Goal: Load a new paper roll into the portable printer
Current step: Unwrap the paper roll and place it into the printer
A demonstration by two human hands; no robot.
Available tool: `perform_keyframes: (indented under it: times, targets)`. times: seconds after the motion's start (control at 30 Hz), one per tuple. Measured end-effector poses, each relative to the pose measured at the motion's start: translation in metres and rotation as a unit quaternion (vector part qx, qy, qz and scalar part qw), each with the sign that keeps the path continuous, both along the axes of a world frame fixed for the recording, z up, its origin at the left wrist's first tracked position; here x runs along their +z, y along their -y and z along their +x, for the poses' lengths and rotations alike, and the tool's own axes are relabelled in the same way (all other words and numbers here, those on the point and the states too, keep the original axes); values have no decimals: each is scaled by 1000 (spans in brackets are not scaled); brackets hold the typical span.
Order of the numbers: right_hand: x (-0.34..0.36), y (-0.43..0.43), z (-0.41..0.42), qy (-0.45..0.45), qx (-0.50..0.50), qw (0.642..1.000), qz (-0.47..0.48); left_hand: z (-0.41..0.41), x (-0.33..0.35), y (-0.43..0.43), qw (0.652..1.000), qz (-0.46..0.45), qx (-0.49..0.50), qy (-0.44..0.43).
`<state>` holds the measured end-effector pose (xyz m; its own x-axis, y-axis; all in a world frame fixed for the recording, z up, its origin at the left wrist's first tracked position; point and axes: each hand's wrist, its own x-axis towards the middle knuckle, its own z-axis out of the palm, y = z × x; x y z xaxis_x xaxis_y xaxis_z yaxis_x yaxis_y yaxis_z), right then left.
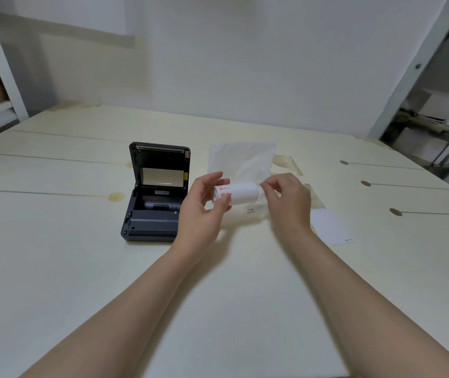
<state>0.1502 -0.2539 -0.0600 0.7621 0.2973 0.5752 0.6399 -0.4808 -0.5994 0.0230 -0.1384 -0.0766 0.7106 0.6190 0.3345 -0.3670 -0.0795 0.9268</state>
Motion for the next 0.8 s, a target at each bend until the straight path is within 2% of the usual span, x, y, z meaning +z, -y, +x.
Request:
perform_keyframes:
  times: [0.13,0.33,0.5,0.57,0.6,0.67,0.73,0.8]
  targets:
    - [-19,-4,2,32,38,993,-110,-2,1,0,1000,-4,7,13]
    - [-27,-6,2,-13,36,981,-188,1,1,-2,1000,-4,17,2]
    - [-18,-8,-3,53,7,950,-307,2,1,-5,1000,5,18,-12]
    - [-13,-7,-4,22,0,963,-268,2,0,-5,1000,14,15,-19]
    - [-12,-6,-5,-1,-7,978,-210,1,0,-4,1000,17,12,-21]
    - [-8,-3,-11,-47,-11,998,-28,-1,0,-4,999,26,8,-21]
    - [-2,1,-18,-45,27,994,98,-4,1,-4,999,40,9,-22]
    - [3,7,-25,19,93,991,90,-7,2,-4,998,50,9,-24]
